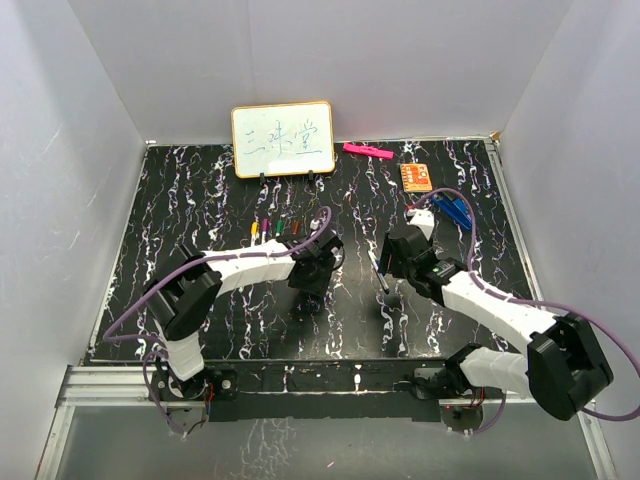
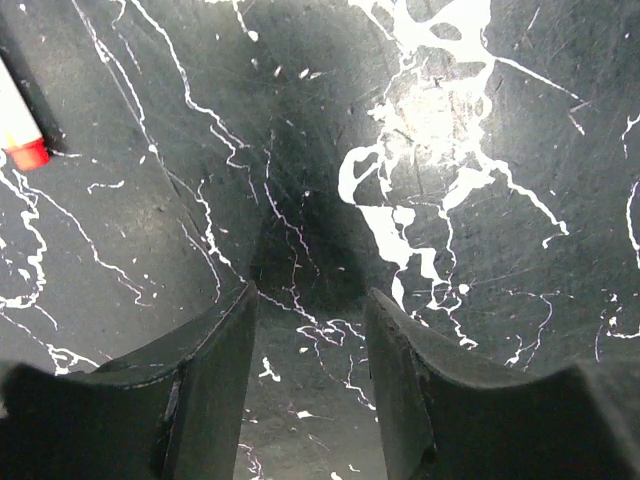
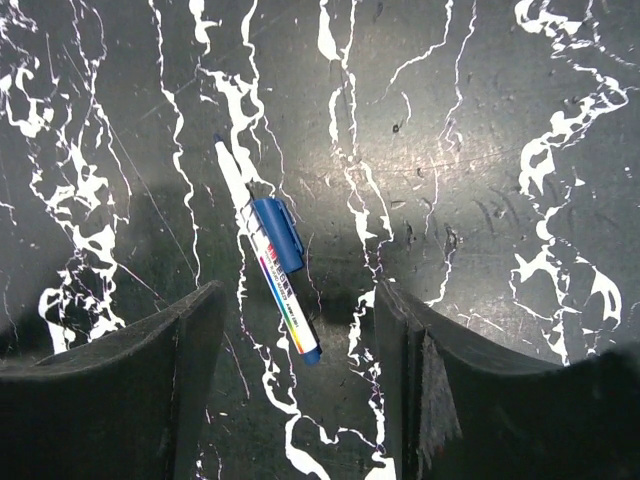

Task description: Insert the pens into the pen caps

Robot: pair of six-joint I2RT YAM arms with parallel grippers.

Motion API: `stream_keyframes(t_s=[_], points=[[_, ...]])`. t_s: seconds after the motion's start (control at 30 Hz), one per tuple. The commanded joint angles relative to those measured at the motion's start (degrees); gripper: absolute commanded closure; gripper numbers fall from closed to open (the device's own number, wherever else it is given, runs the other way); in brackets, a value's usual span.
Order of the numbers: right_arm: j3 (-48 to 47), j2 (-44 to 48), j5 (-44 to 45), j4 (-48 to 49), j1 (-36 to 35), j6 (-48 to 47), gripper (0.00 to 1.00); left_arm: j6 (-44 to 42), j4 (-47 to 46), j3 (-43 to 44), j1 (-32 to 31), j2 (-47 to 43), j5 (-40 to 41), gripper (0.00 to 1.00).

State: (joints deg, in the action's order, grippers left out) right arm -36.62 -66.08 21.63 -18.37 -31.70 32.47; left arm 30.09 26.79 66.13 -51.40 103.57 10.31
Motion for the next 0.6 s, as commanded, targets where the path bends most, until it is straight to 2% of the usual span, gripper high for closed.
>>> stream_keyframes(t_s=[0.0,0.27,0.57], points=[[-1.5,-0.9,-3.4,1.2,0.3,-1.2,0.43,2.0,-1.5,-2.3,0.6,-3.9,-2.0,0.55],[0.7,-2.6,-7.2,2.5,0.3,-0.3,0.46,2.7,-2.6,-3.4,0.6,-5.2,-2.6,0.54],[0.7,-6.8,-10.9,4.5,0.4,0.3,0.39,2.6,-2.4,-3.7,0.6,-6.0,-1.6,0.54]])
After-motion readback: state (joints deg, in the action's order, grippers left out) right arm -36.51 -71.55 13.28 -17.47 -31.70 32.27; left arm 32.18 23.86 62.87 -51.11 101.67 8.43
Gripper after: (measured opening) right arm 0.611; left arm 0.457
